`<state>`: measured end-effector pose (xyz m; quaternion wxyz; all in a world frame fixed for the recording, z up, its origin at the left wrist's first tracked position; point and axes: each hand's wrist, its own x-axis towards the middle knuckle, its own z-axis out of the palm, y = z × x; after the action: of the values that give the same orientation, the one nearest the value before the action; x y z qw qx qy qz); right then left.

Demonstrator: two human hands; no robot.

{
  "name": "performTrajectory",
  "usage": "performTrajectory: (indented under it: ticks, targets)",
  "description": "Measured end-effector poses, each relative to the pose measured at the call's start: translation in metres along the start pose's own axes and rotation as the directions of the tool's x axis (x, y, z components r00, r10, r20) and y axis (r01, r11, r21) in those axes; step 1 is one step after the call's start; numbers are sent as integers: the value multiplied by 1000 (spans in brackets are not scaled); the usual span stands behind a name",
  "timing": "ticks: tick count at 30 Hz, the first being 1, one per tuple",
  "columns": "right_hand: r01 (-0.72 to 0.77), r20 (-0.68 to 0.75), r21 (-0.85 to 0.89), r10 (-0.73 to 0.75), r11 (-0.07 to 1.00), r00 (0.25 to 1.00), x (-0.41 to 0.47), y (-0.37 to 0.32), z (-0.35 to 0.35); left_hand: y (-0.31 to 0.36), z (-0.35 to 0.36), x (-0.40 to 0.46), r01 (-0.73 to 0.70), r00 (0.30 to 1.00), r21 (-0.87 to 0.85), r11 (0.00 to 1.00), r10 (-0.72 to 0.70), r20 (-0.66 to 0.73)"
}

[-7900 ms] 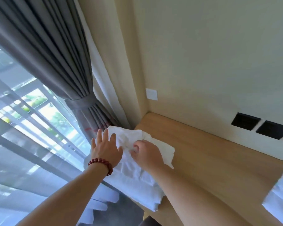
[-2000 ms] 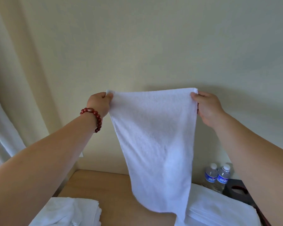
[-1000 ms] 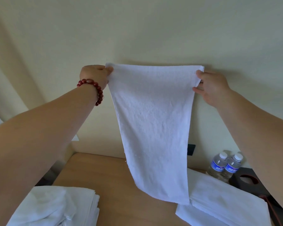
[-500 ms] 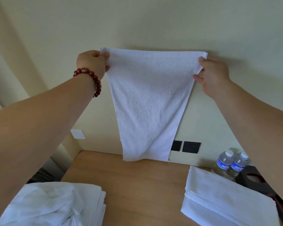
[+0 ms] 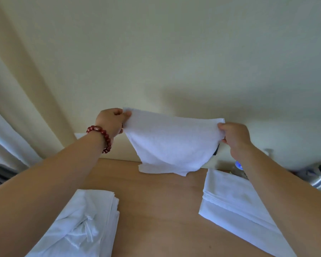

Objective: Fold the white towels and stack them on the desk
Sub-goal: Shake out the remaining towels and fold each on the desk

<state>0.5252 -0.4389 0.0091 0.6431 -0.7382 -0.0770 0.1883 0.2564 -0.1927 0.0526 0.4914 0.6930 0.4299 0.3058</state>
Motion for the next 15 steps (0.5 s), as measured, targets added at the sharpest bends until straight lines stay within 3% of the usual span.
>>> performTrajectory:
  ticks: [4, 8, 10, 15]
  targets:
    - [-51, -57, -66, 47, 997, 997, -21, 50, -5, -38, -1, -26, -1, 998, 187, 982, -10, 61]
    - [-189, -55, -127, 183, 974, 982, -58, 94, -18, -82, -2, -59, 77, 980, 219, 973, -115, 165]
    - [-261, -54, -159, 256, 952, 965, -78, 120, -27, -105, -1, -83, 105, 953, 208, 973, -158, 257]
    - [-388, -28, -273, 396, 880, 918, -130, 193, -47, -173, 2, -132, 127, 871, 380, 916, -286, 400]
